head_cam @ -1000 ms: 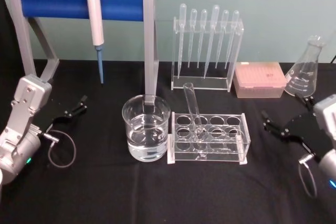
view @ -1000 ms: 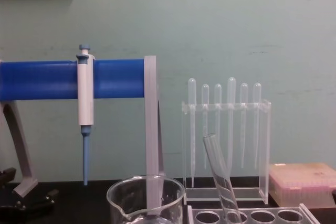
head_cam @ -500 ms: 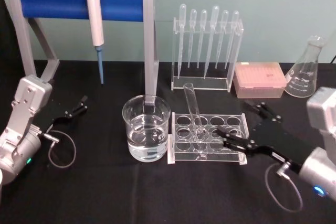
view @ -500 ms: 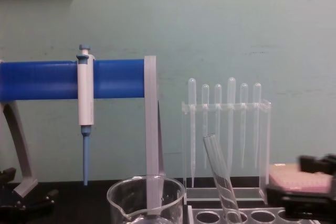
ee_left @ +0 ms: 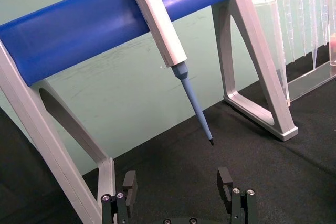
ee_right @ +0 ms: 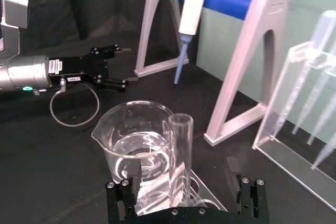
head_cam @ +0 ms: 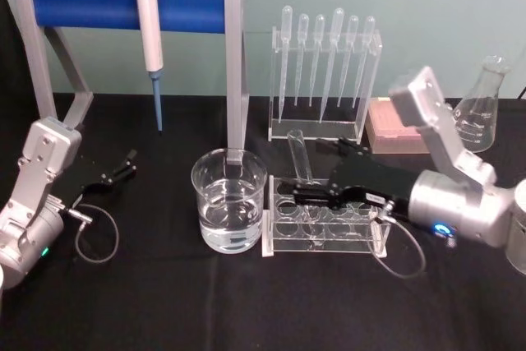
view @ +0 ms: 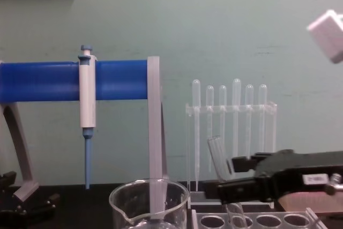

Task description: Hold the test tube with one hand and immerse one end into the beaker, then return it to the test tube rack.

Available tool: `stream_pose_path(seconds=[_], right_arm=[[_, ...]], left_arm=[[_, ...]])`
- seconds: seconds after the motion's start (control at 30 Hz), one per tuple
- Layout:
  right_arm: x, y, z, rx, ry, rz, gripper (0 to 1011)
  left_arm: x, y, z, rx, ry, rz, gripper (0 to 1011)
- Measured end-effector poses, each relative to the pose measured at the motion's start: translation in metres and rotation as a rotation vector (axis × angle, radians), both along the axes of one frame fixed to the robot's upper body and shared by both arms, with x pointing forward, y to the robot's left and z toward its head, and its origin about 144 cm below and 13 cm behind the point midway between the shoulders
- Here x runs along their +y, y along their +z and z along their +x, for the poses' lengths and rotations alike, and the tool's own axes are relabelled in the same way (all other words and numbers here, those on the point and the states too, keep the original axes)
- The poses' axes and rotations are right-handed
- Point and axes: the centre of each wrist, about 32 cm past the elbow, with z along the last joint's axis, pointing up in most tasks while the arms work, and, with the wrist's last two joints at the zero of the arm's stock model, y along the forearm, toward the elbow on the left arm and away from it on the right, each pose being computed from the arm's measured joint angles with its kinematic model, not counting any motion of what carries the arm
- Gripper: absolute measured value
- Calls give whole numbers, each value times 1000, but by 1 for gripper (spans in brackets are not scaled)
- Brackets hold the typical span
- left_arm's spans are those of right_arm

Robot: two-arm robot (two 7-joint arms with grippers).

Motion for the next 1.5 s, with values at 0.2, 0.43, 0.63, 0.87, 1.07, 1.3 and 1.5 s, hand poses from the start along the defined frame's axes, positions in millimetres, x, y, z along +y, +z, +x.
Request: stream_pose_path(seconds=[0.2, 0.43, 0.63, 0.87, 1.07, 1.3, 1.5], right_arm=[[10, 8, 11, 10, 31, -26, 980], [14, 12, 14, 10, 35, -51, 817], [16, 12, 13, 9, 35, -56, 651], [17, 10, 12, 10, 35, -55, 426], [16, 9, 8, 3, 27, -44, 234], [15, 9, 3, -11, 14, -26, 226], [12, 11, -9, -60, -8, 1, 226]], left_arm=[[0, 0, 0, 0, 0, 0, 1000], [0, 0, 0, 0, 0, 0, 1000], [0, 0, 0, 0, 0, 0, 1000], [0, 0, 0, 0, 0, 0, 1000], [0, 0, 0, 0, 0, 0, 1000], [0, 0, 0, 0, 0, 0, 1000], [0, 0, 0, 0, 0, 0, 1000]])
